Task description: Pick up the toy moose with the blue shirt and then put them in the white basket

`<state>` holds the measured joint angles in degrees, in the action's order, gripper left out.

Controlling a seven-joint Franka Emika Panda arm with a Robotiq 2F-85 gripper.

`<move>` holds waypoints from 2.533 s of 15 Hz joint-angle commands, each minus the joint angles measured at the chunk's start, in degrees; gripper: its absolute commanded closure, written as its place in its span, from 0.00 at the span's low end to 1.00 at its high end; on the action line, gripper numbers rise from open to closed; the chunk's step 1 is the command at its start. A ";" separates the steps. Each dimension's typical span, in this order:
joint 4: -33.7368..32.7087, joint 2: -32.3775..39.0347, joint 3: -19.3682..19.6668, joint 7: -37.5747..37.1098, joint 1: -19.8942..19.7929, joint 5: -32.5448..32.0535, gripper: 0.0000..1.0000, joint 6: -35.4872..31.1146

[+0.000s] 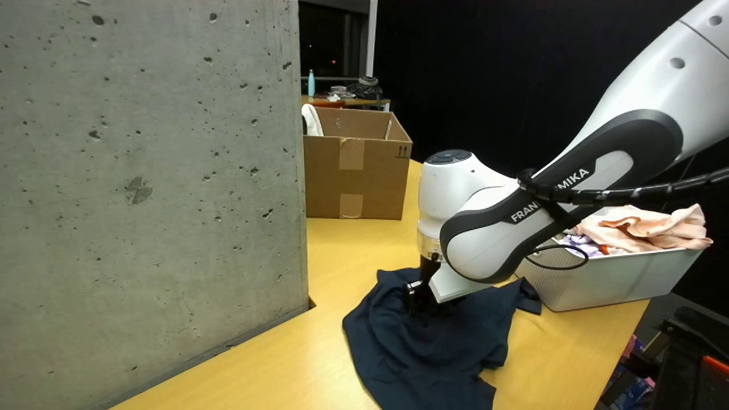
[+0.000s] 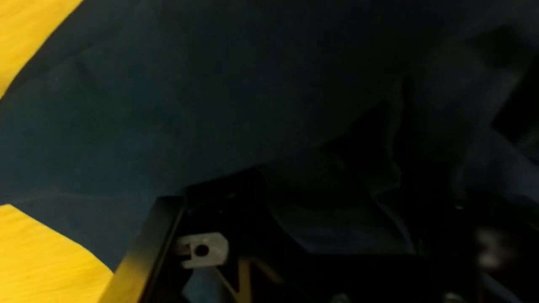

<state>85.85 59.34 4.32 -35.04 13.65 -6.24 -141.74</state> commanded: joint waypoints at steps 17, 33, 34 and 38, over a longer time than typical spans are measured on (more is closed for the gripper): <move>19.66 -26.43 4.44 -3.24 9.07 -2.71 0.96 -7.59; 32.83 -47.96 5.87 -27.98 1.70 -34.70 0.96 18.28; 33.63 -48.67 5.56 -27.55 -0.10 -34.64 0.96 18.41; 36.32 -49.26 5.79 -26.63 -7.08 -33.84 0.96 15.77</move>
<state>119.52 12.24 11.33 -62.29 11.56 -39.26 -124.78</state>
